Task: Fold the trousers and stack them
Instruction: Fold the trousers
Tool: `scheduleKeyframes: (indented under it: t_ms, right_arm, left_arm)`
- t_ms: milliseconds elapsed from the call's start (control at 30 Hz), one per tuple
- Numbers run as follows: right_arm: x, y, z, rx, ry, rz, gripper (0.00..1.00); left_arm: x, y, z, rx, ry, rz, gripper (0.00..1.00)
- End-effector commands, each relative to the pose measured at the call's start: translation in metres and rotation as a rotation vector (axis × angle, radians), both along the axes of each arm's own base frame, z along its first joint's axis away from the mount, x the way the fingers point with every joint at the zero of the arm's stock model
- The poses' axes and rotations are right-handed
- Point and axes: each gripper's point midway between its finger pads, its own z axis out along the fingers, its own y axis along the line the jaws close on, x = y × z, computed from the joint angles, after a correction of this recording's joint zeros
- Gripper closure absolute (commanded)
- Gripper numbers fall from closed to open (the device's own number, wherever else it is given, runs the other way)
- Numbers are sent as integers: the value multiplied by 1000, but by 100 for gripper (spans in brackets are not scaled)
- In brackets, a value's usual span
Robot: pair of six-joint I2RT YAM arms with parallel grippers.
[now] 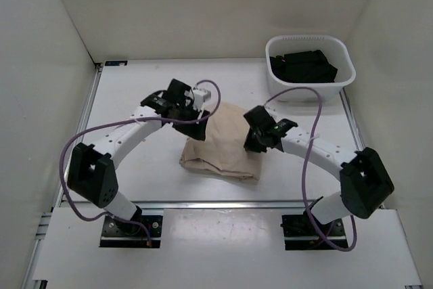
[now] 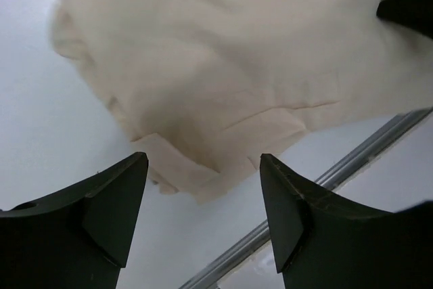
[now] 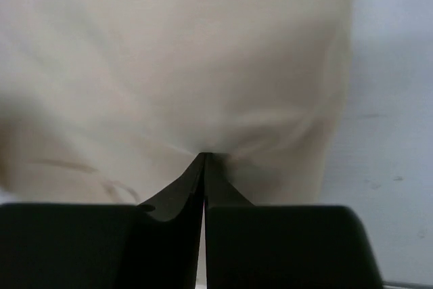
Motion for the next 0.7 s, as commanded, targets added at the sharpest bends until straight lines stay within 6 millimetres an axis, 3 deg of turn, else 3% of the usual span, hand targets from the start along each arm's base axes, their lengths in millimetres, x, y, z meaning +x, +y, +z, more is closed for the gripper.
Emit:
scheduleKeyframes:
  t_ms: [0,100,167,367,533,600,667]
  right_arm:
    - [-10,2,-35,47,57,14,97]
    - [1,-26,-54,-27,62,-11,97]
    - [13,-32,-55,-25,56,-7,99]
    - [23,-27,-51,-67,44,118,97]
    - [33,-32,-38,-92,21,174,94]
    - [40,-31,-22,-96,6,202,92]
    - [40,-37,-4,-120,-14,197,90]
  left_arm:
    - [-32,8,-73,77,185,-26,23]
    - [-39,10,-96,112,208,-32,24]
    - [-39,10,-98,128,193,-34,24]
    - [-52,10,-117,154,239,-54,26]
    - [-58,14,-100,141,217,-54,26]
    - [-56,11,-83,123,206,-59,26]
    - [-42,2,-51,74,120,-59,26]
